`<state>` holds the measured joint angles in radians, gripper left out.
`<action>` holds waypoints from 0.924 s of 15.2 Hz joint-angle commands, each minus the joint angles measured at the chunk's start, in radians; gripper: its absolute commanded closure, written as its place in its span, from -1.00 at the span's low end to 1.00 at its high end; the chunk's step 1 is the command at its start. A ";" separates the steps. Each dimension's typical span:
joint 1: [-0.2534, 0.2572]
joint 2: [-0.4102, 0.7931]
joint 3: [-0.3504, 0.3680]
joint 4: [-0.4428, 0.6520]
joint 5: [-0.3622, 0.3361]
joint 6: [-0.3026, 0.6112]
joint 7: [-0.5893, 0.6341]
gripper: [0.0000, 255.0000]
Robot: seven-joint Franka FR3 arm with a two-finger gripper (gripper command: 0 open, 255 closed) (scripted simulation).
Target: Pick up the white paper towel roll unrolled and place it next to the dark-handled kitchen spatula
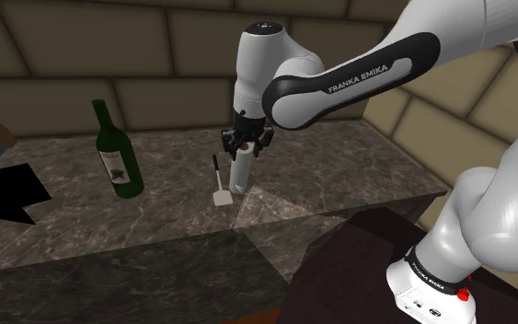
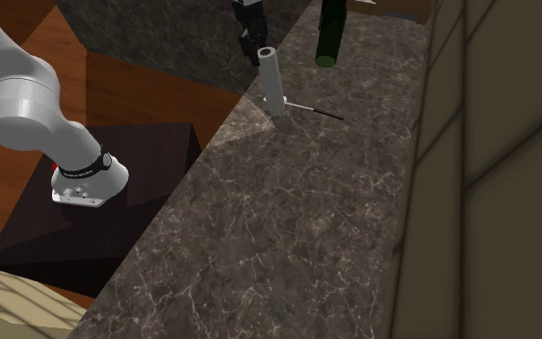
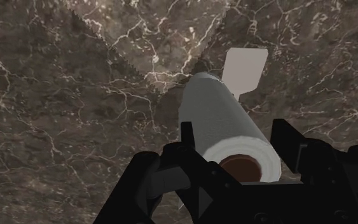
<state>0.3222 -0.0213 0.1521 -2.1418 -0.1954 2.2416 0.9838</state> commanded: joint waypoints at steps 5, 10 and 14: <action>0.000 0.000 0.000 0.000 0.000 0.001 0.000 -1.00; 0.002 -0.018 0.002 0.013 0.007 -0.030 -0.004 -1.00; 0.009 -0.061 0.007 0.058 0.025 -0.118 -0.016 -1.00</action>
<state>0.3306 -0.0783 0.1595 -2.0933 -0.1731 2.1385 0.9719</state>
